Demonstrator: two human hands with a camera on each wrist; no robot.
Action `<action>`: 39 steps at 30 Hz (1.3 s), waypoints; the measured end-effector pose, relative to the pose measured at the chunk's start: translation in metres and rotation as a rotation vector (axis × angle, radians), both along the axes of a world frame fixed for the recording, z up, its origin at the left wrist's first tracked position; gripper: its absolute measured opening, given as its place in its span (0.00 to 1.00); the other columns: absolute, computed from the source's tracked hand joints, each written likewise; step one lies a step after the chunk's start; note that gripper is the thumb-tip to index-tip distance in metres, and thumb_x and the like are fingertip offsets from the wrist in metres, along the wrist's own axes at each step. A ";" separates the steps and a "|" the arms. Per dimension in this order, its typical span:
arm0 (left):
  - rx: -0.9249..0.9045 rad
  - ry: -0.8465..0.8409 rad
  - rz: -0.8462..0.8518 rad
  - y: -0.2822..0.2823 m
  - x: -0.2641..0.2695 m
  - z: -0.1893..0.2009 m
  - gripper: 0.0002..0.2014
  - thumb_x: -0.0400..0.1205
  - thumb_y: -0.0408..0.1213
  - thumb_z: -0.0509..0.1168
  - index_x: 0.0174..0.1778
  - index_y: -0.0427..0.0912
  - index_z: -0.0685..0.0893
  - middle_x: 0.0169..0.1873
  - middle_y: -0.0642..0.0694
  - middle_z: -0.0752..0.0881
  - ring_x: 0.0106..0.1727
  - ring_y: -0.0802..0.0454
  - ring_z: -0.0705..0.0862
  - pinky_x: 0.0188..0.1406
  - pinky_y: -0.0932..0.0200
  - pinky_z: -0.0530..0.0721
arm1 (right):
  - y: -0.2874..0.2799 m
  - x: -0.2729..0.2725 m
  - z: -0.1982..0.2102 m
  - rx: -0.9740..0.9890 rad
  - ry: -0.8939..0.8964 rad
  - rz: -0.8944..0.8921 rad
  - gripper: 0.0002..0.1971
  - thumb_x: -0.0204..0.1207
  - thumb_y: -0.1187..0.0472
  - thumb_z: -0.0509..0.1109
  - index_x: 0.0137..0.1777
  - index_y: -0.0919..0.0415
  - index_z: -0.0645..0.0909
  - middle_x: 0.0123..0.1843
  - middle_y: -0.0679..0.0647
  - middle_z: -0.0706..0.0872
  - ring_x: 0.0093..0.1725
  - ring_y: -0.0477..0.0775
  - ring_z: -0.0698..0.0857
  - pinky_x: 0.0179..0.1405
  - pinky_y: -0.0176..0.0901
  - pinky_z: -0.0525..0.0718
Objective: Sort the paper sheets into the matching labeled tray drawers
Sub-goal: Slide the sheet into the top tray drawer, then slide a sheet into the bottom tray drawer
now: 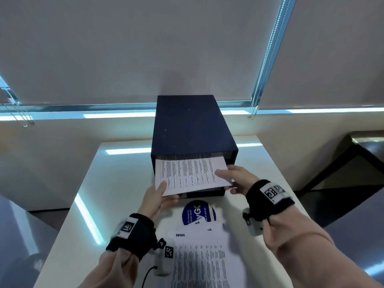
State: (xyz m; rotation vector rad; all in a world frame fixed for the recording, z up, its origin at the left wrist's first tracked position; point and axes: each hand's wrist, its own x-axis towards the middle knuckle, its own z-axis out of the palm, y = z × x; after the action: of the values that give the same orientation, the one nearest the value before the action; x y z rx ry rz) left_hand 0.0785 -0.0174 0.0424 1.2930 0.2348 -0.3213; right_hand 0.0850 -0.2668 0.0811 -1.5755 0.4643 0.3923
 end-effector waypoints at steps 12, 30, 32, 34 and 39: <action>-0.103 -0.142 -0.062 -0.020 0.060 0.020 0.10 0.86 0.27 0.56 0.57 0.39 0.80 0.51 0.42 0.88 0.52 0.46 0.88 0.57 0.50 0.86 | 0.033 0.046 -0.018 0.689 -0.151 -0.230 0.11 0.81 0.77 0.55 0.58 0.70 0.76 0.52 0.64 0.87 0.50 0.60 0.90 0.54 0.54 0.89; 1.157 -0.526 -0.585 0.007 -0.072 -0.098 0.03 0.81 0.38 0.63 0.45 0.51 0.81 0.42 0.53 0.75 0.49 0.56 0.77 0.48 0.63 0.72 | -0.002 -0.145 -0.157 -0.215 0.215 -0.143 0.29 0.66 0.72 0.74 0.68 0.64 0.74 0.43 0.60 0.79 0.33 0.55 0.78 0.31 0.38 0.75; 0.895 -0.517 -0.515 0.003 -0.078 -0.072 0.05 0.82 0.36 0.63 0.42 0.51 0.78 0.41 0.53 0.80 0.42 0.63 0.79 0.46 0.63 0.75 | -0.006 -0.145 -0.140 -0.158 0.145 -0.181 0.32 0.62 0.72 0.78 0.67 0.62 0.72 0.55 0.60 0.78 0.41 0.54 0.80 0.28 0.34 0.79; 0.522 -0.394 -0.465 -0.001 -0.085 -0.038 0.02 0.83 0.34 0.62 0.46 0.40 0.77 0.40 0.50 0.84 0.37 0.64 0.84 0.40 0.66 0.80 | -0.007 -0.145 -0.120 -0.021 0.107 -0.175 0.28 0.63 0.73 0.79 0.63 0.65 0.74 0.56 0.59 0.82 0.44 0.51 0.82 0.28 0.32 0.81; 0.250 -0.282 -0.368 0.000 -0.073 0.007 0.09 0.82 0.42 0.63 0.54 0.41 0.78 0.49 0.39 0.88 0.52 0.44 0.87 0.56 0.49 0.84 | -0.007 -0.146 -0.104 0.202 0.074 -0.057 0.32 0.59 0.58 0.83 0.64 0.66 0.82 0.57 0.59 0.90 0.59 0.61 0.88 0.62 0.54 0.82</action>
State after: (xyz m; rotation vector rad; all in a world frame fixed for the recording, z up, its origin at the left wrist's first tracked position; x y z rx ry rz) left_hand 0.0059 -0.0173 0.0491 1.6118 -0.2127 -0.4252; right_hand -0.0614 -0.2742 -0.0228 -1.3526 0.5092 0.4418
